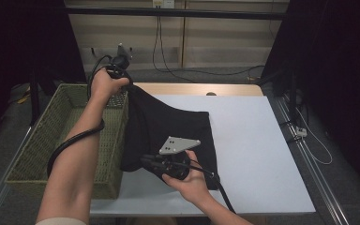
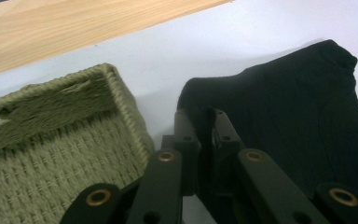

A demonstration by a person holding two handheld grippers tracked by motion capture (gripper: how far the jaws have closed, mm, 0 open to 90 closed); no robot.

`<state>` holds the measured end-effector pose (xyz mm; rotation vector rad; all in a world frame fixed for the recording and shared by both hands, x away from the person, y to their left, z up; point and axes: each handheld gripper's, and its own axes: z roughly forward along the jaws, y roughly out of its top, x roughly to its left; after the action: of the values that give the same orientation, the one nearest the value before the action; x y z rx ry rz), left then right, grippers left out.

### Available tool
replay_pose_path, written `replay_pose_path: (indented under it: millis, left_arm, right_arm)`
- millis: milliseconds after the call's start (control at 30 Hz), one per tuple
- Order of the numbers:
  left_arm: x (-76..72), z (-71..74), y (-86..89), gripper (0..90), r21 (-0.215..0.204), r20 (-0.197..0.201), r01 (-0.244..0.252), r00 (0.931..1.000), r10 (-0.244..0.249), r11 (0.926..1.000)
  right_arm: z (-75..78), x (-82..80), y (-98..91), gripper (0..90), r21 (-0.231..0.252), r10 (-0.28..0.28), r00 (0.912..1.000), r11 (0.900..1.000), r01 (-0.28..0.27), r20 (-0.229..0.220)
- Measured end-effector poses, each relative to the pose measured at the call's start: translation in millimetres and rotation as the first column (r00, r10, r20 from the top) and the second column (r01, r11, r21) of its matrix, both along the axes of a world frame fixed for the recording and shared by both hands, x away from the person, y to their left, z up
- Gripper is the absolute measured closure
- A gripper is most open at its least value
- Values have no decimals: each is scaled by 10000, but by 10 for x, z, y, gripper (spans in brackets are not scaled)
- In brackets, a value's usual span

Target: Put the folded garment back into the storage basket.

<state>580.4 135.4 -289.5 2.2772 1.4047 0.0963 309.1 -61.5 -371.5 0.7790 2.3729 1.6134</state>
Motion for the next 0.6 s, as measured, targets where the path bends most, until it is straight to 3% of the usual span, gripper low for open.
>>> replay_pose_path:
  millis: [600]
  left_arm:
    - [-15, 52, 174, 843, -7, 4, -266, 9996, 266, 9996]
  right_arm:
    - [25, 15, 96, 861, 53, 162, 9998, 9999, -162, 71]
